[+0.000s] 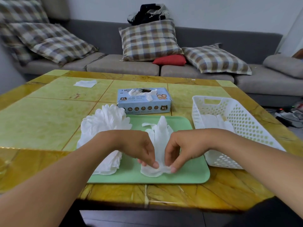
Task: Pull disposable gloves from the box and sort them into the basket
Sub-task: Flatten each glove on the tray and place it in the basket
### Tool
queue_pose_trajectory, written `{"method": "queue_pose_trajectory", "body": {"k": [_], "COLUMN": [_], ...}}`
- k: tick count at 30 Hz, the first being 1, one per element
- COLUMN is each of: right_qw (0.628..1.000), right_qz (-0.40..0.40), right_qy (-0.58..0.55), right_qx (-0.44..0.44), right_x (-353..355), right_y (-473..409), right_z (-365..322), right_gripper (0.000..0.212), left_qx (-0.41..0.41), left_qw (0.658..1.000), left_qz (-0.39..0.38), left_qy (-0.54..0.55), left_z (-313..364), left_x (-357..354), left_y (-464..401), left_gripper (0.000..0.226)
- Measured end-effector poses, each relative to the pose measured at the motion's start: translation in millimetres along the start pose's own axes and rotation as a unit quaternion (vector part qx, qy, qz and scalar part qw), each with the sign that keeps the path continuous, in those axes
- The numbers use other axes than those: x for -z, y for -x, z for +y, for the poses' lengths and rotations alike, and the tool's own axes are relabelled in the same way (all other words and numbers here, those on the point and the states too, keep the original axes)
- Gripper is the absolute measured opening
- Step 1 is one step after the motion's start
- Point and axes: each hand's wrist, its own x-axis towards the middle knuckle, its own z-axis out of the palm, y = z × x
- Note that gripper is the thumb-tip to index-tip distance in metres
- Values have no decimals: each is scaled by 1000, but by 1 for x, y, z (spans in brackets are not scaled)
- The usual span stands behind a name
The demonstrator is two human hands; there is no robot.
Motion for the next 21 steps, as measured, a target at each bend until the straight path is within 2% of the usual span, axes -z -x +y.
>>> {"method": "queue_pose_trajectory", "body": {"k": [2, 4, 6, 8, 10, 11, 17, 19, 21], "right_qw": [999, 991, 957, 924, 919, 920, 890, 877, 857], "right_qz": [-6, 109, 249, 292, 265, 256, 261, 272, 305], "right_qy": [-39, -41, 40, 77, 14, -20, -298, -335, -355], "right_qx": [-24, -64, -143, -236, -292, -297, -225, -211, -216], "right_x": [4, 11, 21, 25, 25, 25, 19, 16, 16], "right_y": [3, -4, -19, -36, -50, -57, -66, -62, -61], "right_z": [-3, 7, 20, 27, 26, 26, 20, 18, 21], "right_gripper": [23, 22, 19, 17, 40, 44, 24, 19, 25], "left_qx": [0, 11, 58, 100, 106, 104, 85, 92, 113], "left_qw": [999, 983, 954, 950, 960, 962, 970, 967, 958], "left_qz": [52, 177, 262, 258, 224, 212, 157, 151, 155], "left_qy": [8, -49, -135, -148, -131, -137, -166, -182, -212], "left_z": [-3, -8, -12, -21, -26, -28, -22, -19, -14], "left_x": [0, 2, 0, -5, -9, -11, -9, -8, -7], "left_y": [-4, -11, -18, -26, -33, -36, -35, -30, -26], "left_gripper": [31, 27, 46, 71, 80, 83, 74, 71, 73]}}
